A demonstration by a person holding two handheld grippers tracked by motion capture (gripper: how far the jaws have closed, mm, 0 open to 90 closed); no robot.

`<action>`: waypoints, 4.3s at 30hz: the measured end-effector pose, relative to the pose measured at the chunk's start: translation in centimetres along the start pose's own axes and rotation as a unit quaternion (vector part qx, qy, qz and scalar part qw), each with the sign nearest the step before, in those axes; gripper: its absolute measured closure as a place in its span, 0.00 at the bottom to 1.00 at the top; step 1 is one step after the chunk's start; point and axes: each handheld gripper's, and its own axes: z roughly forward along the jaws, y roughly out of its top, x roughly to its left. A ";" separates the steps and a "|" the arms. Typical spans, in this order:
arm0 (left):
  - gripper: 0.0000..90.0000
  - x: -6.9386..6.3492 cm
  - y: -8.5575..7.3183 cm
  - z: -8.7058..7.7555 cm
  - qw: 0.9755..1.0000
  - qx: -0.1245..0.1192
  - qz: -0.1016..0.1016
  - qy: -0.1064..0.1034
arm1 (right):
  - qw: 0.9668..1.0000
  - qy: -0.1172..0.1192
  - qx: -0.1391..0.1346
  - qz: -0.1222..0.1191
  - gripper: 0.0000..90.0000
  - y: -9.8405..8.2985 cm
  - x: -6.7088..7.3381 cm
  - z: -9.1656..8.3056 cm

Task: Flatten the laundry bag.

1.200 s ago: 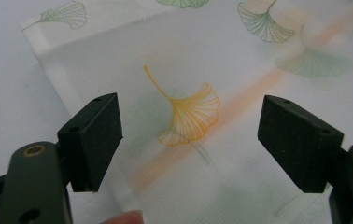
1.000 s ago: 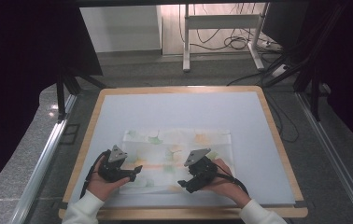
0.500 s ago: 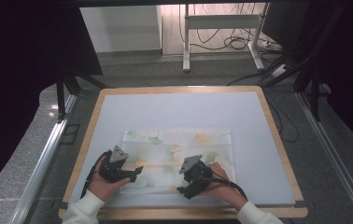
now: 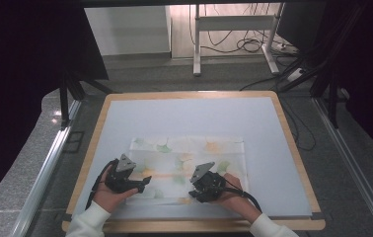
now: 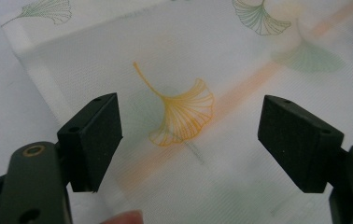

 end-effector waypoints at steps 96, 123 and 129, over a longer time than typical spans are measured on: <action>0.28 -1.2 -1.3 2.5 0.998 0.031 0.031 -0.054 | 0.956 -0.222 -0.096 0.165 0.73 9.9 -25.8 -0.8; 0.28 -1.3 -1.3 2.5 0.998 0.031 0.029 -0.051 | 0.987 -0.021 -0.111 0.116 0.46 2.2 -10.5 -4.8; 0.27 -1.4 -1.3 2.5 0.998 0.031 0.029 -0.050 | 0.986 -0.008 -0.088 0.139 0.43 -1.4 -8.8 -4.0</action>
